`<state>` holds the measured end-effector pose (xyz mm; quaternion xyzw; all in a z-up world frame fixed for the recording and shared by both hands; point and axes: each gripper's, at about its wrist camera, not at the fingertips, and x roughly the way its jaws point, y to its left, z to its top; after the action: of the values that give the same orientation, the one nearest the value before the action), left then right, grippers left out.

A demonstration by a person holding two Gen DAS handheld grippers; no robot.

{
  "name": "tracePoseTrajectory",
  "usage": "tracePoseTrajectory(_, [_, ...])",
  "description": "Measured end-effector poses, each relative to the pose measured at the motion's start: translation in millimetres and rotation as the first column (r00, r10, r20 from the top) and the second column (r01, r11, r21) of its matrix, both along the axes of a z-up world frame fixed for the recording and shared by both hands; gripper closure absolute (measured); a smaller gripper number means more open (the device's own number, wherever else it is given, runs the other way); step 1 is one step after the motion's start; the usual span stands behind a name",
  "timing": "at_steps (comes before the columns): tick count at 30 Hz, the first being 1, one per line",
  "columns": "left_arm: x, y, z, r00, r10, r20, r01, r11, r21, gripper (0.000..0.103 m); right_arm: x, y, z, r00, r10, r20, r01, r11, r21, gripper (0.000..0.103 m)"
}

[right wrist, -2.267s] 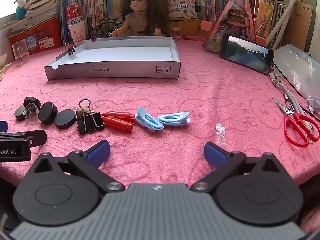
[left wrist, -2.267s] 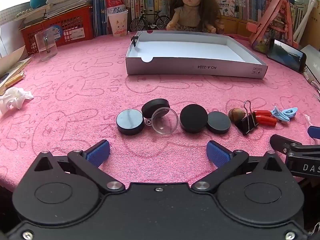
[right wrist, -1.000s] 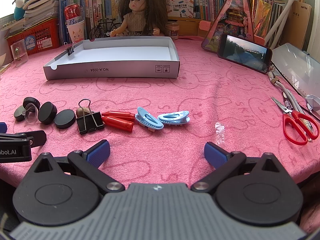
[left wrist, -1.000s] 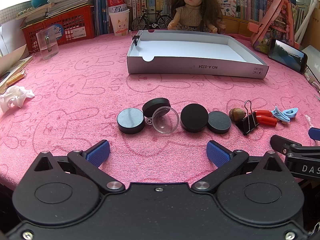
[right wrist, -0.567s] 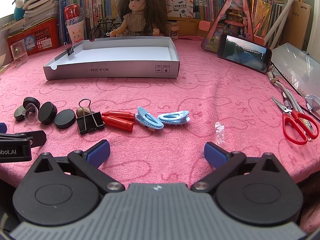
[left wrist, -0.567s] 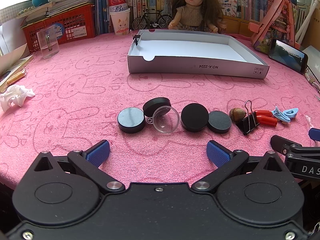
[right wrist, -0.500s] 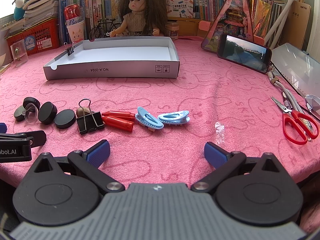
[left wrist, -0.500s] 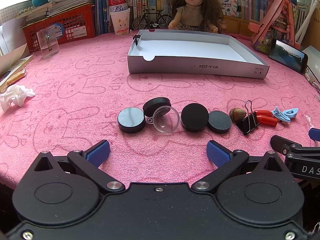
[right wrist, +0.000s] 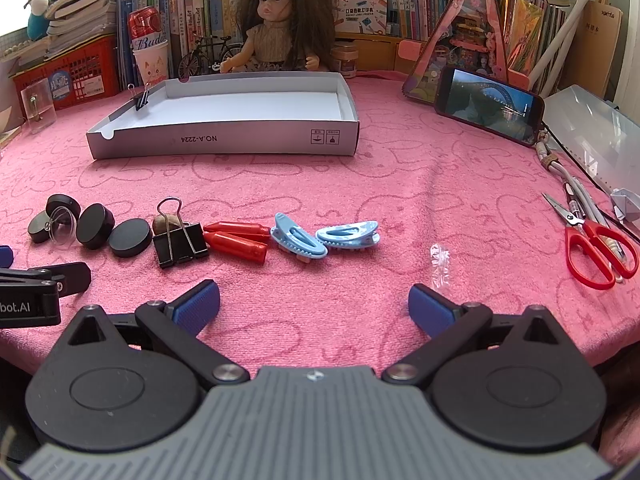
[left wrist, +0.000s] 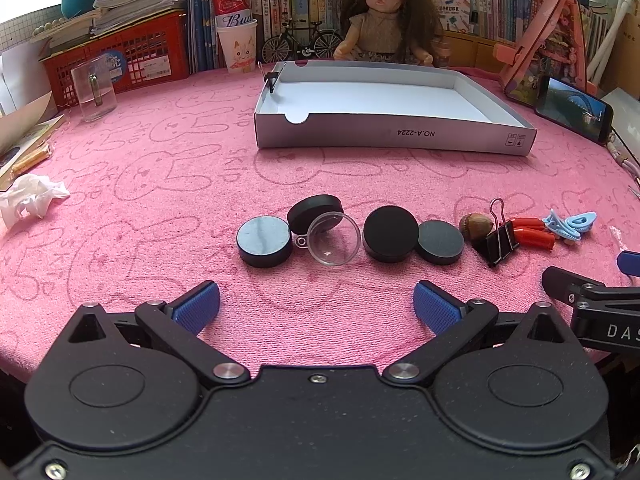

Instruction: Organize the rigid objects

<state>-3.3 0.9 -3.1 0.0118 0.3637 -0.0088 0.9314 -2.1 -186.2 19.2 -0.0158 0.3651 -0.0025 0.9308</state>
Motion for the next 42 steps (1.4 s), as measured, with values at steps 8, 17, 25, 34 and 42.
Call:
tracePoseTrajectory(8, [-7.7,5.0,-1.4,1.0,-0.009,0.03,0.009,1.0,-0.004,0.0,-3.7,-3.0,-3.4,0.999,-0.007,0.031,0.007,1.0,0.001,0.0])
tracePoseTrajectory(17, [-7.6,36.3,14.8,0.997,0.052,0.058,-0.044,0.991,-0.128,0.031,-12.3,-7.7,4.0,0.995,-0.034,0.093,0.03,0.999,0.043,0.0])
tracePoseTrajectory(25, [-3.1,56.2,21.2,0.99,0.092,0.103,-0.082,0.992,-0.095,0.056,-10.2,-9.9,12.3,0.989,-0.065,0.135,0.052,0.994,0.093,0.024])
tracePoseTrajectory(34, [0.9,52.9,13.6,0.994,0.058,0.087,-0.051,0.995,-0.089,0.062,3.6,-15.1,10.9,0.993,-0.082,0.083,0.069,0.986,0.152,0.066])
tracePoseTrajectory(42, [9.0,49.1,9.8,0.996,0.046,0.08,-0.038,0.995,-0.093,0.063,15.5,-11.8,6.9,0.994,-0.093,0.057,0.081,0.979,0.185,0.062])
